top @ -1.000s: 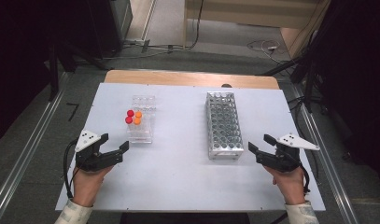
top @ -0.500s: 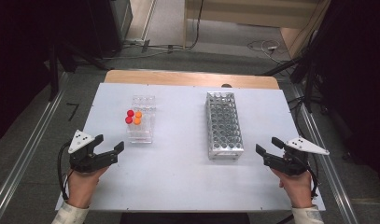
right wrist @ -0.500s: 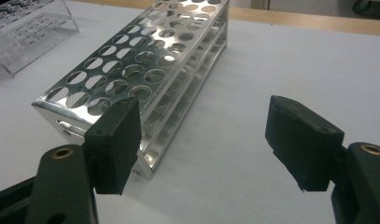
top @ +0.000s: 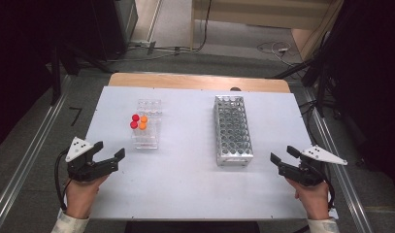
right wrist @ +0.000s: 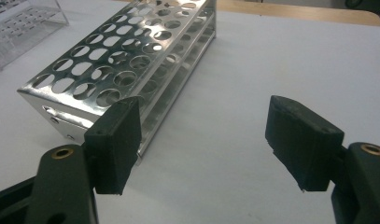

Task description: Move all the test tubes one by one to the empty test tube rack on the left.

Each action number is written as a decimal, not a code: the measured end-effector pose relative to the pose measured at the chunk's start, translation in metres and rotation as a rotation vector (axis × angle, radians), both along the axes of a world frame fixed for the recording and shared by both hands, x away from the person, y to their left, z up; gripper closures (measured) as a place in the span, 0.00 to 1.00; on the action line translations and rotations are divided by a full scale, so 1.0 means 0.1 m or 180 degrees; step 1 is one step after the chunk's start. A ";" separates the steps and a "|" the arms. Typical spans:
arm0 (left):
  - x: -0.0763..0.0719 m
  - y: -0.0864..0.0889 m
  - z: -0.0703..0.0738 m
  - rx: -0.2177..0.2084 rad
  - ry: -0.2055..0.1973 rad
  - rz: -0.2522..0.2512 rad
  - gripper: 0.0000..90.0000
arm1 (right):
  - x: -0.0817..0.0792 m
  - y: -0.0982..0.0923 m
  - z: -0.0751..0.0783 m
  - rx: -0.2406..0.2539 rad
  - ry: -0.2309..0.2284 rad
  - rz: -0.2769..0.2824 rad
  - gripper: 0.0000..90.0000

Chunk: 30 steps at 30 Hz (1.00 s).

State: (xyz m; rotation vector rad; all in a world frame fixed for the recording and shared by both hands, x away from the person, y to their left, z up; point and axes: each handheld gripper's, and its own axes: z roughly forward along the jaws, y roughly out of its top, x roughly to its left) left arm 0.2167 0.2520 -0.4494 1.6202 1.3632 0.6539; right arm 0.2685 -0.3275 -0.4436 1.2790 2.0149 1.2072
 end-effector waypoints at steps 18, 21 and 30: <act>-0.03 0.07 -0.02 0.0004 0.0011 0.0052 0.20 | -0.06 -0.17 -0.05 -0.0006 0.0029 -0.0117 0.29; -0.04 0.07 -0.02 0.0015 0.0023 0.0057 0.20 | -0.07 -0.20 -0.07 -0.0005 0.0045 -0.0139 0.29; -0.05 0.10 -0.05 0.0019 0.0059 0.0084 0.19 | -0.10 -0.26 -0.09 -0.0013 0.0051 -0.0178 0.29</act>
